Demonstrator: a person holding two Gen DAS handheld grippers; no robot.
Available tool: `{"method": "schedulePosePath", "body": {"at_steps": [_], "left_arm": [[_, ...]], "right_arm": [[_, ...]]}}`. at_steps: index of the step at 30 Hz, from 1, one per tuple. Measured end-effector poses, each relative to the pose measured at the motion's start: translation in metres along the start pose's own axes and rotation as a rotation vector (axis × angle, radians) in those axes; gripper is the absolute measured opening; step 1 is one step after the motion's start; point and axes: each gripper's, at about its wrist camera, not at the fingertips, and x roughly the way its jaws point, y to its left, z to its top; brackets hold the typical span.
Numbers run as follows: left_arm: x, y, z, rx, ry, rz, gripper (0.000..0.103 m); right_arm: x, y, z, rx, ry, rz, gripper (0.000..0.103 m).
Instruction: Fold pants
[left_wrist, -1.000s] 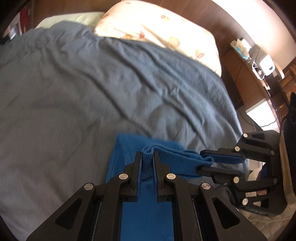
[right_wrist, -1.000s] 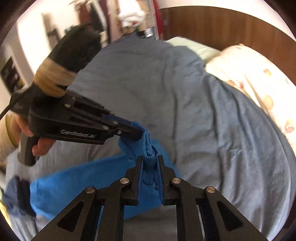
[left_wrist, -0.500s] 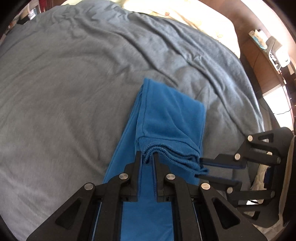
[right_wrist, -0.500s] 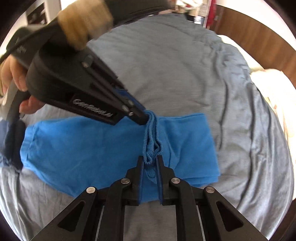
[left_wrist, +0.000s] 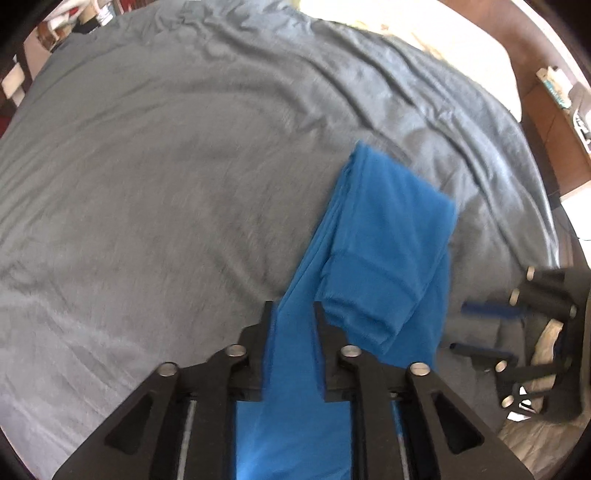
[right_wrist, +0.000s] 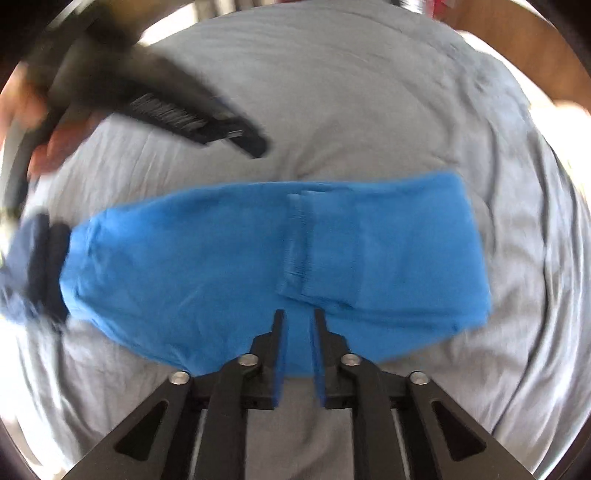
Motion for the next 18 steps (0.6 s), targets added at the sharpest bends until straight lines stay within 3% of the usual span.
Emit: {"method": "schedulePosePath", "body": {"at_steps": [1, 4, 8, 12, 18], "left_arm": [[-0.002, -0.005, 0.006, 0.013, -0.011, -0.005, 0.026], [0.0, -0.018, 0.032, 0.062, -0.032, -0.026, 0.034], [0.016, -0.033, 0.072, 0.094, -0.029, -0.058, 0.042], [0.044, -0.042, 0.109, 0.136, 0.008, -0.059, 0.043], [0.075, -0.054, 0.141, 0.216, 0.066, -0.089, 0.043]], "right_arm": [[-0.009, -0.016, -0.002, 0.065, -0.012, 0.0, 0.037], [-0.029, -0.06, -0.012, 0.217, -0.065, -0.053, 0.045], [-0.043, -0.12, -0.019, 0.417, -0.108, -0.095, 0.045], [-0.034, -0.158, -0.024, 0.537, -0.114, -0.117, 0.045], [-0.015, -0.188, -0.03, 0.645, -0.108, -0.069, 0.045]]}}
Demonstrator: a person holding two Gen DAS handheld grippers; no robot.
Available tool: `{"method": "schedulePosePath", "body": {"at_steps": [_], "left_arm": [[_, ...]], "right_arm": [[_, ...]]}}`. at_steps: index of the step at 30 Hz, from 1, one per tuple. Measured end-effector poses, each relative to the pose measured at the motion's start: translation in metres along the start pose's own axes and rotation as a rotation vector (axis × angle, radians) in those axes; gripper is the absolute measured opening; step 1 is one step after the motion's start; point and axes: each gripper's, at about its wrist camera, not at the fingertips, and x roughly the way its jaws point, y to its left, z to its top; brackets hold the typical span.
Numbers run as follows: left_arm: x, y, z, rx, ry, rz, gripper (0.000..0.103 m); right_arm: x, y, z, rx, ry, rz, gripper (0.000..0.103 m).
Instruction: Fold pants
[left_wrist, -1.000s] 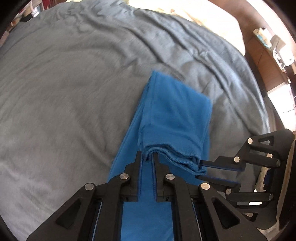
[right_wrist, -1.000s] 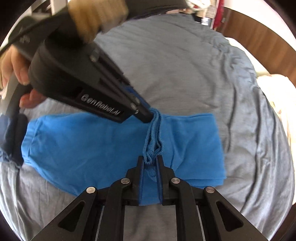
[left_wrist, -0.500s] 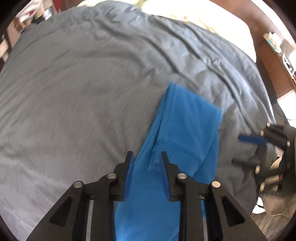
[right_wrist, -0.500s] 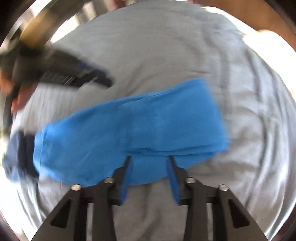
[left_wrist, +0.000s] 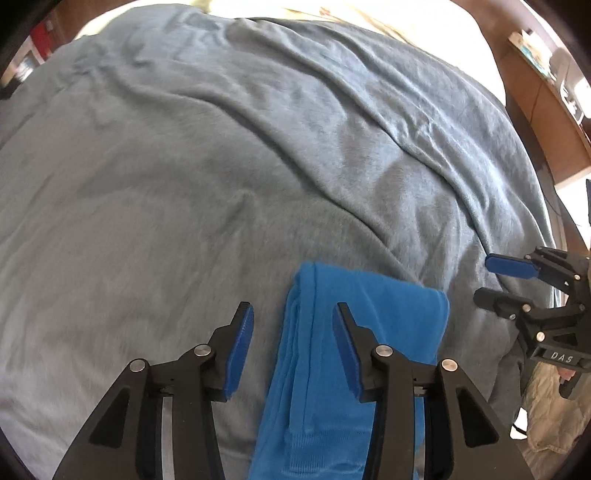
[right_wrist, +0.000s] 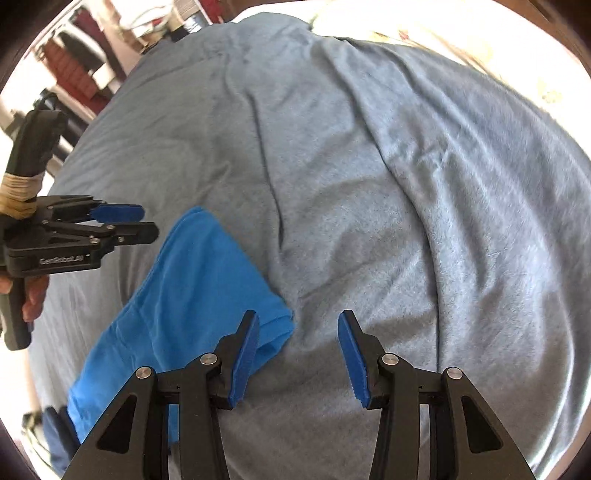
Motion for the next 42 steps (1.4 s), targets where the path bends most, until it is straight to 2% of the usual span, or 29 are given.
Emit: {"method": "schedulePosePath", "body": {"at_steps": [4, 9, 18, 24, 26, 27, 28, 30, 32, 35, 39, 42], "left_arm": [[0.013, 0.002, 0.013, 0.008, 0.014, -0.054, 0.043], [0.033, 0.01, 0.018, -0.029, 0.038, -0.117, 0.043], [0.061, 0.027, 0.016, -0.088, 0.09, -0.228, 0.042], [0.077, 0.027, 0.016, -0.092, 0.122, -0.264, 0.042], [0.08, 0.027, 0.016, -0.105, 0.132, -0.267, 0.041], [0.081, 0.027, 0.017, -0.105, 0.133, -0.271, 0.037], [0.081, 0.027, 0.016, -0.106, 0.136, -0.278, 0.034], [0.082, 0.026, 0.016, -0.12, 0.138, -0.277, 0.03], [0.076, 0.023, 0.015, -0.116, 0.126, -0.266, 0.025], [0.055, 0.018, 0.013, -0.1, 0.079, -0.25, 0.023], [0.01, 0.011, 0.0, -0.076, -0.011, -0.224, 0.022], [-0.023, 0.005, -0.015, -0.075, -0.073, -0.196, 0.022]], "right_arm": [[0.013, -0.005, 0.002, 0.032, 0.004, 0.043, 0.045], [0.031, -0.004, 0.004, 0.048, 0.023, 0.075, 0.045], [0.061, -0.003, 0.005, 0.058, 0.065, 0.088, 0.045], [0.075, -0.001, 0.004, 0.064, 0.1, 0.103, 0.045], [0.079, 0.001, 0.003, 0.055, 0.112, 0.107, 0.042], [0.081, 0.002, 0.003, 0.048, 0.115, 0.108, 0.04], [0.082, 0.003, 0.003, 0.04, 0.119, 0.114, 0.034], [0.085, 0.006, 0.003, 0.028, 0.125, 0.122, 0.031], [0.084, 0.009, 0.003, 0.013, 0.123, 0.121, 0.027], [0.074, 0.012, 0.004, -0.004, 0.113, 0.125, 0.022], [0.046, 0.024, 0.005, -0.042, 0.078, 0.135, 0.02], [0.014, 0.044, 0.001, -0.119, 0.028, 0.137, 0.019]]}}
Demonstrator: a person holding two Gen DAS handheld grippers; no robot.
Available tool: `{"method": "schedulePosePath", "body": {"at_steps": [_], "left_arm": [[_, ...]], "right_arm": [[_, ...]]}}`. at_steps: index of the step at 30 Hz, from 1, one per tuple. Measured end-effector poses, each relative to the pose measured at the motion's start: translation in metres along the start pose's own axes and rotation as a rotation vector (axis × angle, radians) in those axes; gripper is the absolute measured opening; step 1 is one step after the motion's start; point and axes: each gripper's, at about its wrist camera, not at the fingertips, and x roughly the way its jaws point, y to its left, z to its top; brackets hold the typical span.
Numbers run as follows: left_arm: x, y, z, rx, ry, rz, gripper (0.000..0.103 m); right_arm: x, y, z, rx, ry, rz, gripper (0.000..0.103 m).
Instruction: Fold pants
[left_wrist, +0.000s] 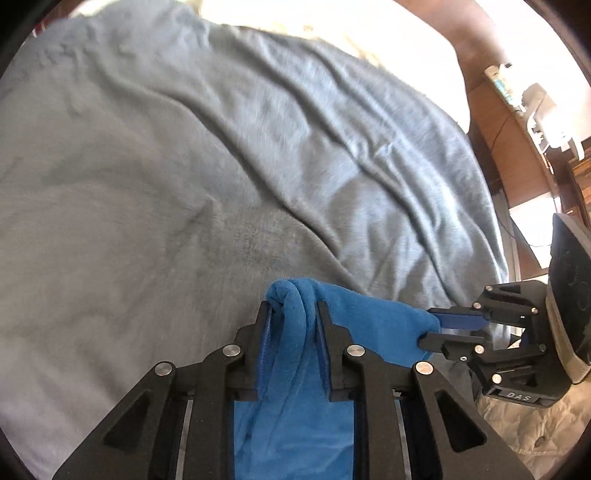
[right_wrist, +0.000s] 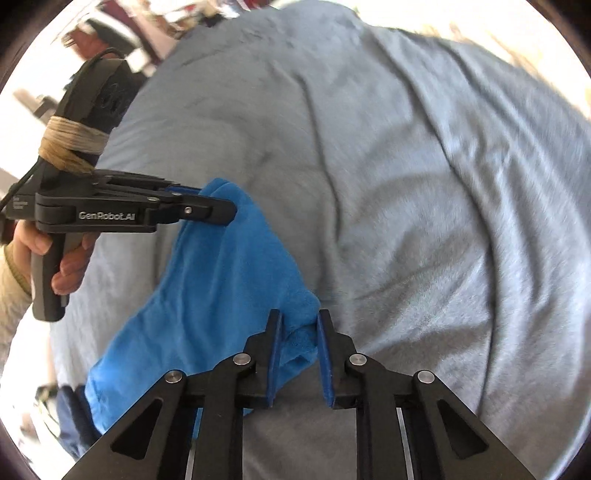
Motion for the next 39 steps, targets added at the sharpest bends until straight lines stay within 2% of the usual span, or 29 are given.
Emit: {"method": "schedulePosePath", "body": {"at_steps": [10, 18, 23, 28, 32, 39], "left_arm": [[-0.099, -0.018, -0.084, -0.105, -0.208, 0.084, 0.021], [-0.144, -0.013, -0.17, -0.222, -0.331, 0.112, 0.021], [-0.147, -0.003, -0.213, -0.262, -0.35, 0.122, 0.021], [-0.146, -0.003, -0.245, -0.244, -0.363, 0.139, 0.021], [-0.15, -0.002, -0.275, -0.238, -0.374, 0.153, 0.021], [-0.156, 0.011, -0.334, -0.278, -0.366, 0.188, 0.019]], "right_arm": [[-0.069, 0.09, -0.025, -0.283, -0.08, 0.003, 0.018], [-0.094, 0.164, -0.061, -0.445, -0.107, 0.003, 0.017], [-0.093, 0.205, -0.094, -0.516, -0.129, 0.013, 0.017], [-0.081, 0.23, -0.128, -0.548, -0.127, 0.021, 0.017], [-0.074, 0.253, -0.155, -0.624, -0.145, 0.011, 0.017], [-0.057, 0.289, -0.189, -0.709, -0.111, 0.049, 0.017]]}}
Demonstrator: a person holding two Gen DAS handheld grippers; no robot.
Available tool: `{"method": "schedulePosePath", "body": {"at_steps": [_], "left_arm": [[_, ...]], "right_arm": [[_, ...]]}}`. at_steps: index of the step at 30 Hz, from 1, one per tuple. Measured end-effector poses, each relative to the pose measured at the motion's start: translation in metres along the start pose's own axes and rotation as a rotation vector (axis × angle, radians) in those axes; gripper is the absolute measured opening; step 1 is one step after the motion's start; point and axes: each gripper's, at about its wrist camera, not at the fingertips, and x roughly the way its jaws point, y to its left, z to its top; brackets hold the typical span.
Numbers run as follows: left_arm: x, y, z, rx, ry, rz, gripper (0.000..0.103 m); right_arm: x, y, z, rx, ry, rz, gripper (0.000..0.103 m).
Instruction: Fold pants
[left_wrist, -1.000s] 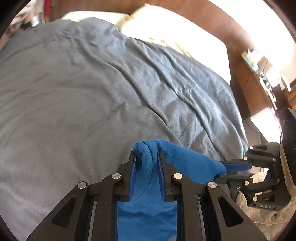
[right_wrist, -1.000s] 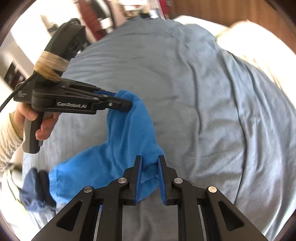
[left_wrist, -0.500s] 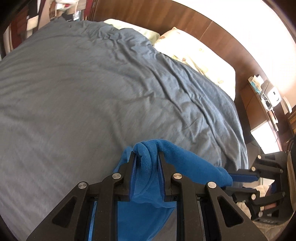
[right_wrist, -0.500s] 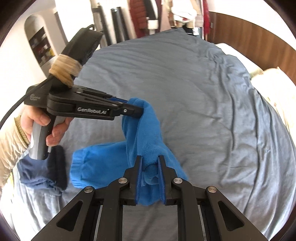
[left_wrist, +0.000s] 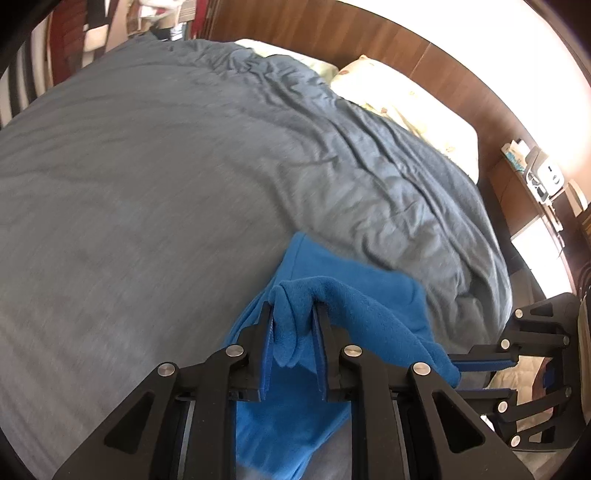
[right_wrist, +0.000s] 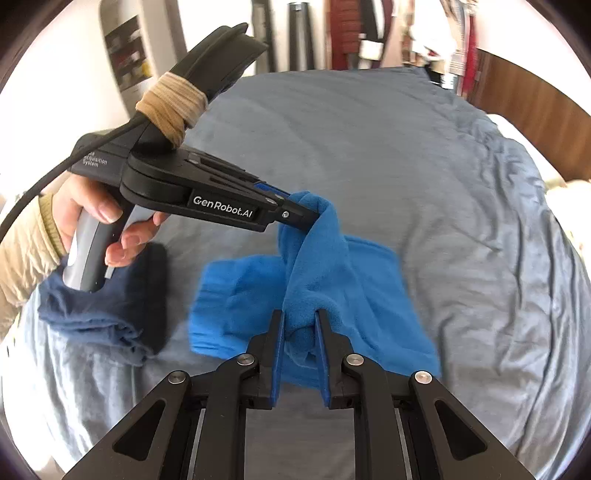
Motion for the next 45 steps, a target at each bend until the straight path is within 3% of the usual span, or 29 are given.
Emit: {"method": "schedulePosePath", "body": {"at_steps": [12, 22, 30, 37, 40, 43, 45], "left_arm": [[-0.011, 0.041, -0.062, -0.077, 0.054, 0.041, 0.016], [0.004, 0.048, -0.076, 0.084, 0.215, 0.142, 0.015], [0.009, 0.051, -0.079, 0.127, 0.273, 0.165, 0.015], [0.006, 0.055, -0.09, 0.074, 0.297, 0.233, 0.014], [-0.008, 0.061, -0.095, -0.013, 0.273, 0.28, 0.014], [-0.032, 0.057, -0.097, -0.13, 0.212, 0.337, 0.016], [-0.049, 0.047, -0.098, -0.192, 0.146, 0.36, 0.024]], "right_arm": [[0.039, 0.069, -0.012, -0.114, 0.062, 0.072, 0.017], [0.057, 0.091, -0.024, -0.201, 0.11, 0.102, 0.017], [0.068, 0.094, -0.03, -0.218, 0.137, 0.131, 0.017], [0.082, 0.1, -0.037, -0.222, 0.177, 0.169, 0.017], [0.085, 0.098, -0.041, -0.206, 0.218, 0.199, 0.02], [0.084, 0.096, -0.045, -0.159, 0.291, 0.283, 0.02], [0.077, 0.094, -0.046, -0.143, 0.3, 0.286, 0.02]]}}
